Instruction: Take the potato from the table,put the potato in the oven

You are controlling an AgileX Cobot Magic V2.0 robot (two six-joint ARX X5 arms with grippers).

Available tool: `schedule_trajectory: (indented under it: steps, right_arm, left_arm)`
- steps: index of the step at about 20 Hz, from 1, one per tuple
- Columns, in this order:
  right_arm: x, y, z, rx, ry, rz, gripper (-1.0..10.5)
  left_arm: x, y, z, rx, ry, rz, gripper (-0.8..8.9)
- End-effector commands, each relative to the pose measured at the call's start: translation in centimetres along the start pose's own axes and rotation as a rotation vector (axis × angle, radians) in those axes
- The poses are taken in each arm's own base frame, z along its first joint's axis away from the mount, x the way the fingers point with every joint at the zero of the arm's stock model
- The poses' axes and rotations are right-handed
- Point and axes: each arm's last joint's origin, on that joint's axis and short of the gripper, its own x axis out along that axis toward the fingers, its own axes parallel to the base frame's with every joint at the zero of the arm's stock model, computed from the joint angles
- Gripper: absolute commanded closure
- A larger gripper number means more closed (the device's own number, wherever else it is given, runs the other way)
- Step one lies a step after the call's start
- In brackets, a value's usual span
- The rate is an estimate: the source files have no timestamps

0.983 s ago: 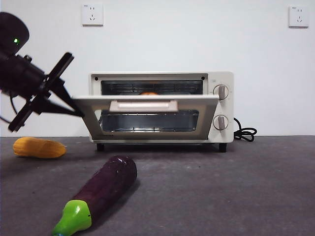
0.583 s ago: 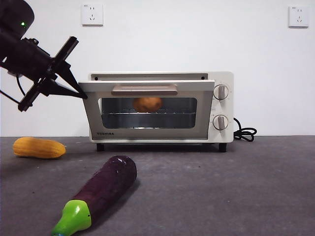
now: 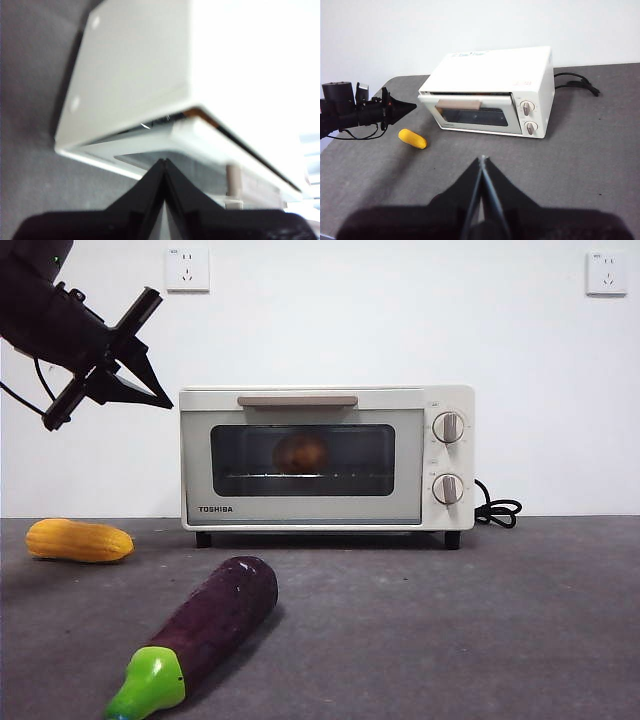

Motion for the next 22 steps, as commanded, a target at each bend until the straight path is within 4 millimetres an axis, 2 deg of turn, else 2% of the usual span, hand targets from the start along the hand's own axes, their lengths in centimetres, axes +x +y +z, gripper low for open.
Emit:
schedule_trajectory:
  steps: [1, 6, 15, 19, 22]
  right_arm:
    - [0.1, 0.0, -0.2, -0.007, 0.019, -0.014, 9.6]
    - [0.2, 0.0, -0.2, -0.008, 0.021, -0.015, 9.5]
    - [0.7, 0.3, -0.1, -0.025, 0.026, -0.038, 9.5]
    - [1.0, 0.4, 0.0, -0.066, 0.021, -0.068, 9.5]
    - [1.3, 0.6, 0.1, -0.074, 0.010, -0.112, 9.5]
  left_arm:
    - [-0.1, -0.7, 0.5, 0.016, -0.036, -0.025, 8.19]
    - [-0.2, -1.6, 1.1, 0.038, -0.058, -0.074, 8.19]
    - [-0.7, -2.2, 0.9, 0.045, 0.042, -0.160, 8.19]
    - [-2.0, -3.3, 1.0, 0.079, 0.057, -0.223, 8.19]
    - [-3.7, -4.6, 1.2, 0.174, 0.052, -0.270, 8.19]
